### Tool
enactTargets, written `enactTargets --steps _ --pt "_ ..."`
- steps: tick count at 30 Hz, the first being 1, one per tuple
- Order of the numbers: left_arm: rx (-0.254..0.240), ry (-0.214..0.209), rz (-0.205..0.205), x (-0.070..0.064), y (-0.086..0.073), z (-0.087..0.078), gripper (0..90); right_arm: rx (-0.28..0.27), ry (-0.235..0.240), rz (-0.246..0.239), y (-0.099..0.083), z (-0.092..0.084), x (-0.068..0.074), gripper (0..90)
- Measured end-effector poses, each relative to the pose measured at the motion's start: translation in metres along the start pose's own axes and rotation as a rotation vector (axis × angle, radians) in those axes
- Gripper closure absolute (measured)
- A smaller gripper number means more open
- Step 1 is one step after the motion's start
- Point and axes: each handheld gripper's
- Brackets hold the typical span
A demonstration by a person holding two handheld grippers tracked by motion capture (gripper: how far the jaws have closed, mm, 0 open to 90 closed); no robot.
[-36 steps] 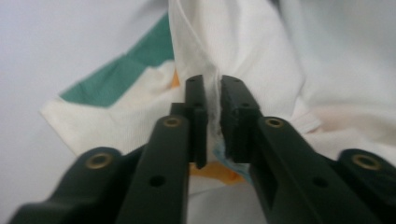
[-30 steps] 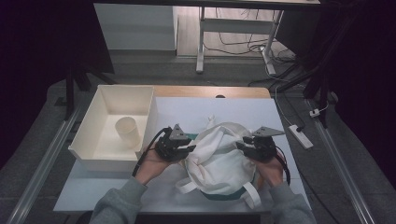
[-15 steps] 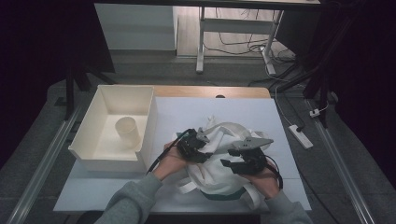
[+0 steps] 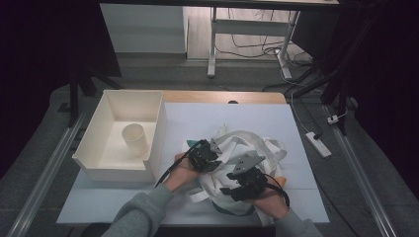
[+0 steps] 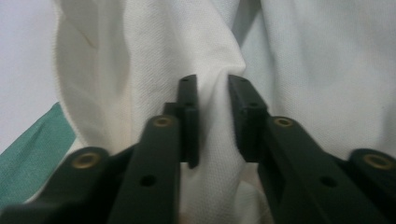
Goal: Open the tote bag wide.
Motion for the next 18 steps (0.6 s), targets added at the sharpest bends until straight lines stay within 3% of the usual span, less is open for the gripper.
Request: enactTargets --steps 6,9,12,14,18 --pt "-0.033 0.003 -0.032 0.003 -0.004 -0.003 86.4 0.063 0.02 0.01 -0.004 0.01 -0.002 49.9" --pt "-0.043 0.005 -0.042 0.006 -0.005 -0.005 86.8 0.101 0.07 0.013 -0.009 0.016 -0.002 68.2" --pt "-0.061 0.01 -0.065 0.008 -0.007 -0.007 87.0 0.131 0.088 -0.029 -0.013 0.019 0.004 89.7" --pt "-0.071 0.007 -0.08 0.011 -0.009 -0.01 87.0 0.149 0.077 -0.047 -0.015 0.02 0.009 90.0" --pt "-0.094 0.02 -0.116 0.02 -0.014 -0.019 87.2 0.164 0.134 -0.032 -0.02 0.017 0.011 90.0"
Point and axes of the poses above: each handheld gripper's, and its own axes: z roughly forward along the jaws, y roughly out of its top, x roughly to its left, and after that the axes turned 14 degrees about z, right-handed
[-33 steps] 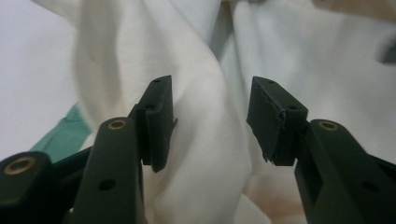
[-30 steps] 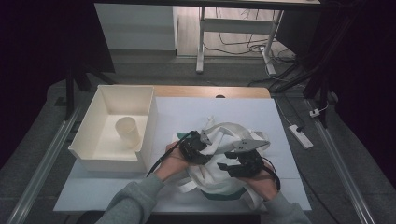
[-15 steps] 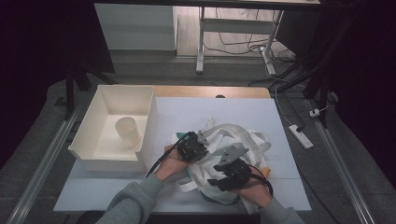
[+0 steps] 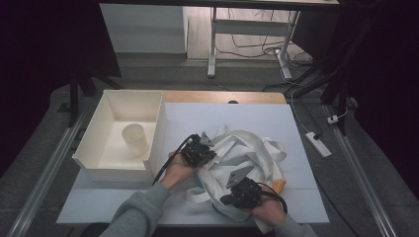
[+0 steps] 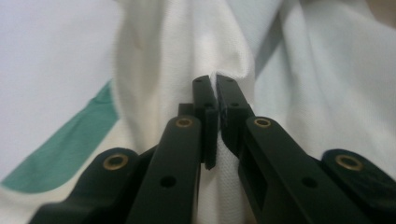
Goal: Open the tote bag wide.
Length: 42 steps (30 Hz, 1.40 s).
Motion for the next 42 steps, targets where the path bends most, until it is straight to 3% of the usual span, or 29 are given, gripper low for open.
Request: enactTargets --steps 4,5,8,11,12,15,17,19,21,23,26,29,31,32,33,35,37,42 --pt "-0.005 -0.009 -0.022 0.004 -0.003 -0.001 87.2 -0.002 0.087 -0.01 -0.004 -0.002 0.002 90.0" --pt "-0.006 -0.009 -0.021 0.003 -0.003 -0.001 87.2 -0.012 0.085 -0.011 -0.003 -0.003 0.002 89.9" --pt "-0.009 -0.008 -0.02 0.002 -0.002 0.0 87.1 -0.091 -0.005 -0.007 0.003 -0.013 -0.002 89.6" --pt "-0.003 -0.014 -0.017 0.003 -0.003 0.001 87.1 -0.188 -0.148 0.029 0.017 -0.024 -0.017 75.5" --pt "-0.001 -0.015 -0.016 0.002 -0.003 0.001 87.1 -0.197 -0.184 0.045 0.022 -0.025 -0.024 74.7" --pt "-0.002 -0.011 -0.014 0.001 -0.002 0.001 87.1 -0.193 -0.227 0.079 0.038 -0.016 -0.043 74.2" --pt "-0.004 -0.012 -0.014 0.001 -0.003 0.001 87.1 -0.169 -0.26 0.111 0.045 -0.005 -0.056 78.4" --pt "-0.004 -0.013 -0.014 0.001 -0.003 0.001 87.1 -0.134 -0.255 0.163 0.048 0.007 -0.068 81.7" --pt "-0.006 -0.011 -0.013 0.0 -0.003 0.001 87.1 -0.096 -0.275 0.176 0.047 0.017 -0.074 86.8" --pt "0.0 -0.01 -0.008 0.0 -0.003 0.001 87.1 -0.05 -0.247 0.197 0.045 0.021 -0.076 89.6" --pt "0.003 -0.007 -0.014 0.0 -0.004 0.0 87.1 0.015 -0.255 0.172 0.04 0.022 -0.07 89.9" --pt "0.007 0.004 -0.01 0.0 -0.005 -0.001 87.1 0.007 -0.264 0.157 0.028 0.013 -0.061 90.0" --pt "0.007 0.004 -0.017 0.001 -0.006 -0.001 87.1 0.009 -0.225 0.168 0.02 0.005 -0.059 90.0" --pt "0.008 0.005 -0.019 0.001 -0.006 -0.001 87.1 0.06 -0.24 0.158 0.013 0.004 -0.059 90.0" --pt "0.009 0.006 -0.017 0.001 -0.006 -0.001 87.1 0.05 -0.257 0.153 0.007 0.003 -0.059 90.0" --pt "0.009 0.008 -0.014 0.001 -0.006 -0.001 87.1 0.0 -0.213 0.195 -0.001 0.0 -0.064 90.0" --pt "0.007 0.012 -0.019 0.001 -0.006 -0.002 87.1 -0.008 -0.199 0.217 -0.002 -0.001 -0.069 89.9" --pt "0.003 0.012 -0.029 0.005 -0.008 -0.002 87.1 -0.015 -0.195 0.217 -0.003 -0.001 -0.07 89.9"
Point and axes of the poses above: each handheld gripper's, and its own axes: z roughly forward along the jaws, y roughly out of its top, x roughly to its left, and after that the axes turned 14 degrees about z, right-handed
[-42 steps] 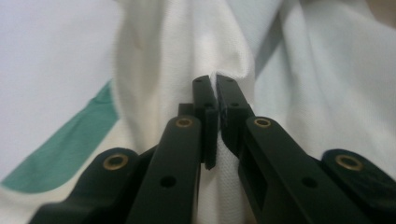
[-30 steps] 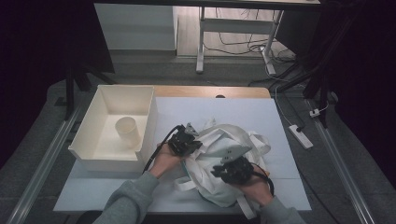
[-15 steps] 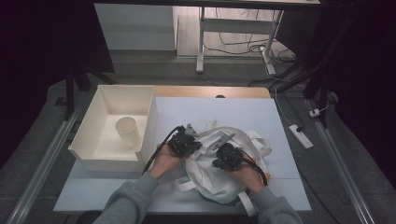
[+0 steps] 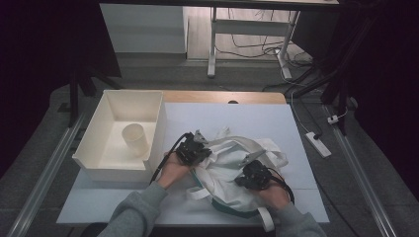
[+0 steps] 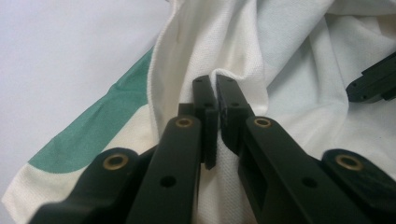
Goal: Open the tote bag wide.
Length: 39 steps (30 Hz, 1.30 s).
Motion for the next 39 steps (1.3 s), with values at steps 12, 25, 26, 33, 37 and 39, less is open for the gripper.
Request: enactTargets --steps 12,25,26,33,37,39 --pt "-0.007 -0.006 -0.003 0.0 -0.001 -0.003 86.9 -0.018 -0.009 -0.015 -0.002 -0.002 -0.004 89.9" --pt "-0.112 -0.063 -0.002 -0.003 0.0 -0.024 61.2 -0.237 0.023 0.008 -0.008 -0.034 -0.016 89.8" --pt "-0.116 -0.062 -0.002 -0.004 0.0 -0.026 56.9 -0.249 0.026 0.006 -0.009 -0.035 -0.017 89.7" --pt "-0.166 -0.068 -0.006 -0.007 -0.001 -0.051 42.2 -0.308 0.045 0.001 -0.014 -0.041 -0.018 75.5" --pt "-0.198 -0.09 -0.013 -0.006 -0.002 -0.07 38.4 -0.367 0.039 0.013 -0.019 -0.046 -0.021 67.3" --pt "-0.209 -0.097 -0.007 -0.006 -0.002 -0.08 37.7 -0.394 0.042 0.018 -0.022 -0.047 -0.023 64.1"
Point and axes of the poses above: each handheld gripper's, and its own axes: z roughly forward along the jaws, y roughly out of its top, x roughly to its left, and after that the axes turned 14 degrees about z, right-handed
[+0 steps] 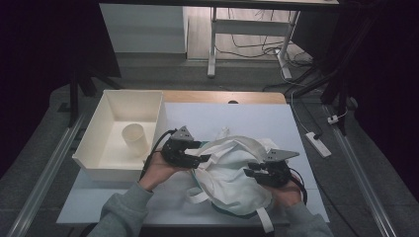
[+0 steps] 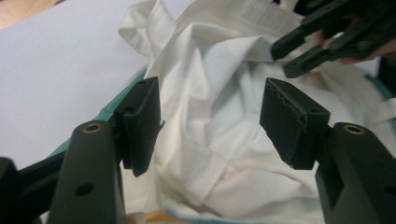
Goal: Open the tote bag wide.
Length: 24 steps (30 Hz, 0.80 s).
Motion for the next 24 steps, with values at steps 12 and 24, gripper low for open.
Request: enactTargets --steps 12,24 --pt "-0.057 0.108 -0.041 0.002 -0.006 -0.05 34.0 -0.111 -0.043 0.001 -0.009 -0.023 0.002 49.8" --pt "-0.05 0.191 -0.1 0.018 -0.025 -0.077 32.2 -0.103 -0.076 -0.018 -0.012 -0.023 0.001 47.1"
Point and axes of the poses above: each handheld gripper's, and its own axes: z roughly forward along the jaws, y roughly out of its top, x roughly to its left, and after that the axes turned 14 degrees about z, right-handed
